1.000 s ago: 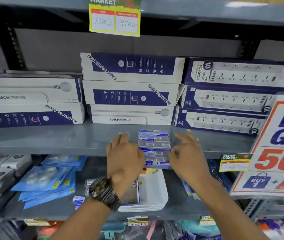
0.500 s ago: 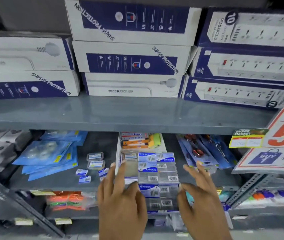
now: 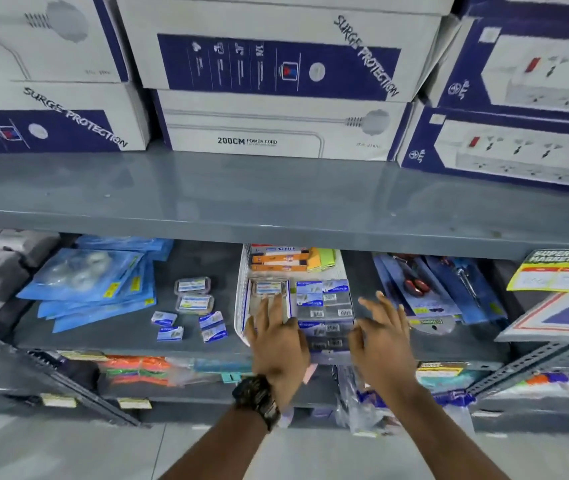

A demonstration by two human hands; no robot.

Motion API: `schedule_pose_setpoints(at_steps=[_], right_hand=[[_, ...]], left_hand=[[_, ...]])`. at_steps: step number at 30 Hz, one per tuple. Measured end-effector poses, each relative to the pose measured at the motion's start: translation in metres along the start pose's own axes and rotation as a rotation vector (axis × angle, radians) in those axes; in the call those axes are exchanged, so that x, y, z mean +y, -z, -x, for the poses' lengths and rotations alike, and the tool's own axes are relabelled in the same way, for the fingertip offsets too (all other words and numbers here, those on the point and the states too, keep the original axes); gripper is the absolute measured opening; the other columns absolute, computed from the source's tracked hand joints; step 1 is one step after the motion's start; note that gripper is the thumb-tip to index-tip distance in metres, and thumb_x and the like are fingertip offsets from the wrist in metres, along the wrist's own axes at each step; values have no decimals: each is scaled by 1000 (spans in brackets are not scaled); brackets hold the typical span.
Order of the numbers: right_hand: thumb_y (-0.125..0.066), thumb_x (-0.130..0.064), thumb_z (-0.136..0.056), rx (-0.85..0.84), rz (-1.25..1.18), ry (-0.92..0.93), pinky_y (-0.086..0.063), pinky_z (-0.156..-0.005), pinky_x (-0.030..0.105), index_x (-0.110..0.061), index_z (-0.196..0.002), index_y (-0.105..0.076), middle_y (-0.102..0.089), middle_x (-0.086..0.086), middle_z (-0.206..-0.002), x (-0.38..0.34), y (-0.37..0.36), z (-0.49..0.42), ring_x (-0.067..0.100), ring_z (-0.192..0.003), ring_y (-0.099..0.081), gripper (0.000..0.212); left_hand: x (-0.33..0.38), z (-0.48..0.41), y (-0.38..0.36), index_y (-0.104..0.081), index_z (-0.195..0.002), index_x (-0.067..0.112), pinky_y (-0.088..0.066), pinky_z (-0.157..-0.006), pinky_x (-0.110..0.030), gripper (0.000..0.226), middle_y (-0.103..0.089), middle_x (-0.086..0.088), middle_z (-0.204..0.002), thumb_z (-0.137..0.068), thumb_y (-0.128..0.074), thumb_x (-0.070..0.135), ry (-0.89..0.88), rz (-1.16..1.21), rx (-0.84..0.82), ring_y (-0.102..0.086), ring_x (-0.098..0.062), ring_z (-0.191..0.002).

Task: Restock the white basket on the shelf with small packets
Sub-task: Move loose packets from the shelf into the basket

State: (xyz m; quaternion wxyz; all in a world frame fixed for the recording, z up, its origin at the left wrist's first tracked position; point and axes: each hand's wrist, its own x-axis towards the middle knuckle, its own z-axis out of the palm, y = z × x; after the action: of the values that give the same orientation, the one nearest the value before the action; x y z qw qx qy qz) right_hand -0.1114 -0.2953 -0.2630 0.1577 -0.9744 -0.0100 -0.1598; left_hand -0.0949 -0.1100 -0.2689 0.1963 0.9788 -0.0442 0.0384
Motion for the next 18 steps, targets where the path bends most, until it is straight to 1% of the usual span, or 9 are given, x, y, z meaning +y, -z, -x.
schedule_pose_setpoints(at_steps=[3, 5, 6, 8, 10, 12, 13, 16, 18], right_hand=[[-62, -12, -81, -45, 46, 5, -25, -111, 61, -10, -73, -73, -61, 7, -129, 11, -25, -28, 30, -136, -38, 14], [-60, -13, -81, -91, 93, 22, -26, -110, 62, -8, -73, -73, -61, 8, -129, 19, -43, -44, 31, -136, -39, 16], [-57, -15, -81, -123, 124, 33, -25, -111, 63, -8, -74, -73, -61, 8, -130, 22, -49, -50, 32, -136, -38, 19], [-54, -21, -82, -218, 198, 52, -21, -112, 64, -10, -77, -74, -57, 7, -135, 27, -60, -62, 32, -139, -33, 23], [-56, -26, -83, -333, 298, 76, -8, -115, 64, -15, -87, -75, -46, 5, -146, 30, -67, -72, 33, -145, -19, 22], [-58, -28, -83, -412, 357, 81, 4, -115, 62, -19, -98, -74, -34, 0, -154, 30, -72, -78, 34, -147, -3, 24], [-58, -28, -83, -429, 378, 78, 6, -115, 62, -20, -99, -74, -32, -2, -155, 30, -74, -81, 35, -147, 2, 24], [-59, -27, -82, -491, 423, 77, 6, -114, 63, -23, -99, -73, -25, -2, -157, 28, -78, -87, 36, -146, 7, 23], [-59, -23, -83, -515, 439, 92, 5, -114, 63, -24, -107, -70, -20, 0, -159, 28, -78, -90, 37, -146, 9, 26]], left_hand=[[-2, -32, -17, -64, -111, 18, -2, -118, -55, 30, -13, -5, -161, -93, -44, 30, 29, -32, -55, 1, -33, -147], [-4, -50, -29, -62, -113, 18, 0, -118, -58, 29, -12, -6, -162, -93, -45, 31, 30, -74, -92, 2, -35, -147], [-5, -58, -35, -61, -117, 20, 1, -117, -59, 31, -11, -6, -162, -93, -46, 32, 24, -101, -110, 2, -36, -147], [-7, -72, -49, -46, -138, 28, 3, -115, -61, 46, -7, -5, -162, -93, -46, 38, 11, -156, -149, 3, -37, -146], [-9, -85, -62, -32, -147, 31, 6, -113, -64, 54, -4, -6, -163, -95, -40, 43, 2, -234, -205, 4, -38, -147], [-11, -94, -69, -35, -145, 30, 6, -114, -66, 52, -3, -7, -163, -96, -40, 42, 0, -284, -263, 6, -38, -147], [-11, -97, -71, -37, -145, 29, 4, -114, -67, 51, -3, -7, -163, -96, -41, 41, -4, -297, -279, 7, -38, -147], [-13, -103, -73, -36, -146, 27, 1, -114, -66, 50, -2, -6, -163, -97, -40, 39, -23, -314, -333, 6, -38, -147], [-14, -104, -72, -37, -146, 24, -2, -114, -66, 49, -3, -7, -162, -98, -40, 33, -25, -327, -371, 5, -38, -147]])
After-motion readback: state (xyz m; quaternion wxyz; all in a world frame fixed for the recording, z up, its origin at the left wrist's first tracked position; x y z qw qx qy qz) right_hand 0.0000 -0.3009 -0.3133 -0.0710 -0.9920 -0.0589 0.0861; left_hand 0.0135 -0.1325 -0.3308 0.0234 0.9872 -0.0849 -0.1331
